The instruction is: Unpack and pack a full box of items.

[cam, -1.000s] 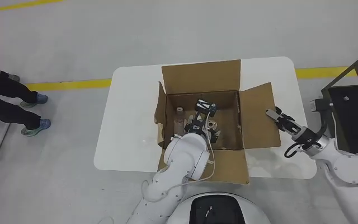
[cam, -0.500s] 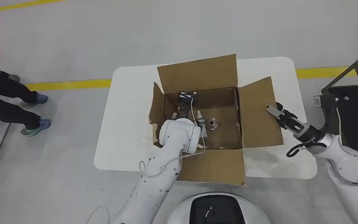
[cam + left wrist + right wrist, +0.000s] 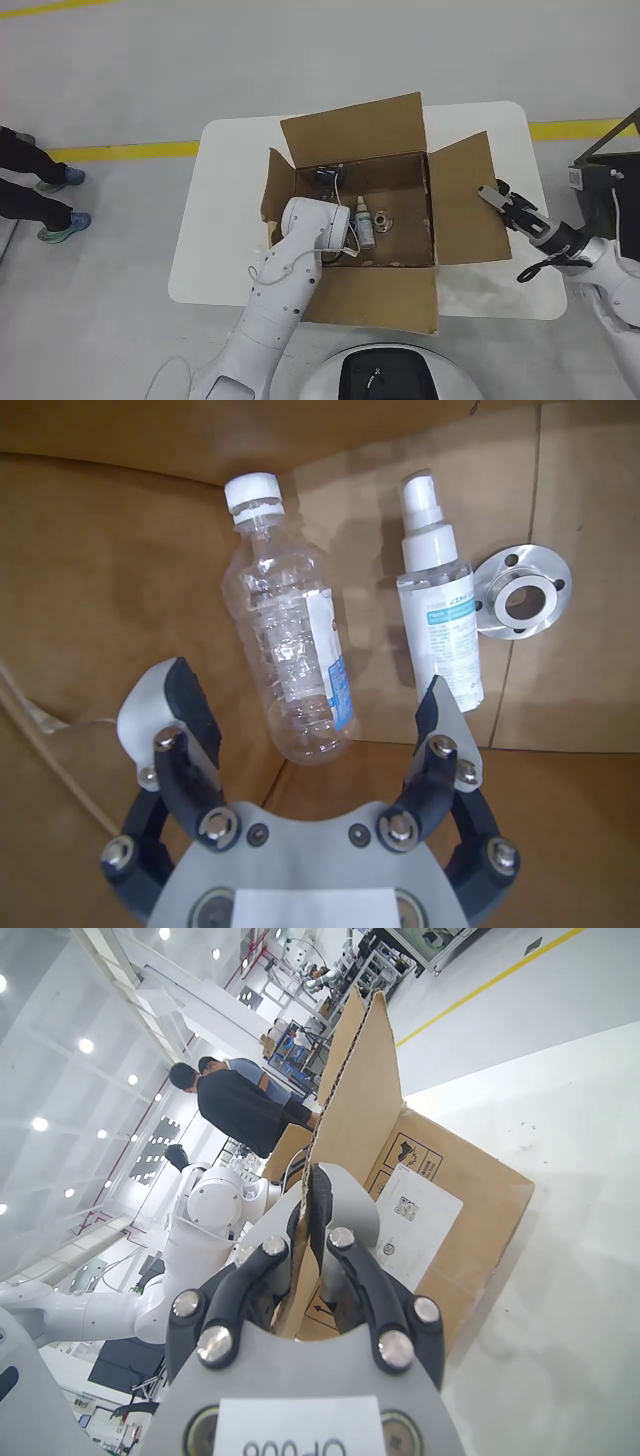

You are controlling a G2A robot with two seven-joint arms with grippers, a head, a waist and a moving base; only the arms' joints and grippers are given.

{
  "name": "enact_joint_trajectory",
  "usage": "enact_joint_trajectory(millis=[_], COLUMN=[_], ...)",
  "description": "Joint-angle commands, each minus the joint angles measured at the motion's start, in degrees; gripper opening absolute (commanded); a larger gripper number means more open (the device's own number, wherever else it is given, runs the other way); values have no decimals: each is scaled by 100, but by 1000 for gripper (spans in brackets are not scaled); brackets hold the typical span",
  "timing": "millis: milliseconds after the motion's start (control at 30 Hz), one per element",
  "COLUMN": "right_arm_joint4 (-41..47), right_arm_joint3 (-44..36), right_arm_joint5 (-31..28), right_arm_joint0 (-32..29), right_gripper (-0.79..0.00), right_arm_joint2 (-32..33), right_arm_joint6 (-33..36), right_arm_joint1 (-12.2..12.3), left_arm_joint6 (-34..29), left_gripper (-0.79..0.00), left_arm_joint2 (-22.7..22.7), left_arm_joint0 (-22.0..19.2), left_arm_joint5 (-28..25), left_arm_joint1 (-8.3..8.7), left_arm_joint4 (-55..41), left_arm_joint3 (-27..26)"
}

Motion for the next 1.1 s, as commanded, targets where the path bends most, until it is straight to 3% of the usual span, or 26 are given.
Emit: enact_joint_trajectory(millis=[0,200,367,667,1067], right_arm_joint4=[-14,-73,-88,-94,-133], right_arm_joint3=[-10,48,76,174,271], right_arm_joint5=[-6,34,44,38,58], right_arm_joint0=[-1,32,80,133,140], right_gripper=[-785,-785,-785,-785,-785], right_arm_joint2=[-6,-63,-139,-135,-165], right_arm_joint6=[-3,-58,-54,3,-8], right_arm_joint1=[2,0,-2,12,21], left_arm_joint6=[-1,-1,373,552,289], left_gripper=[0,0,0,0,0], left_arm_joint2=[0,0,-118,-282,-283], left_arm_joint0=[2,2,222,158,201], left_arm_joint5=[5,5,-63,-24,-192], left_arm_joint1=[1,1,9,6,-21], left_arm_joint4=[1,1,-204,-198,-345], left_arm_joint3=[-5,-5,133,470,-258])
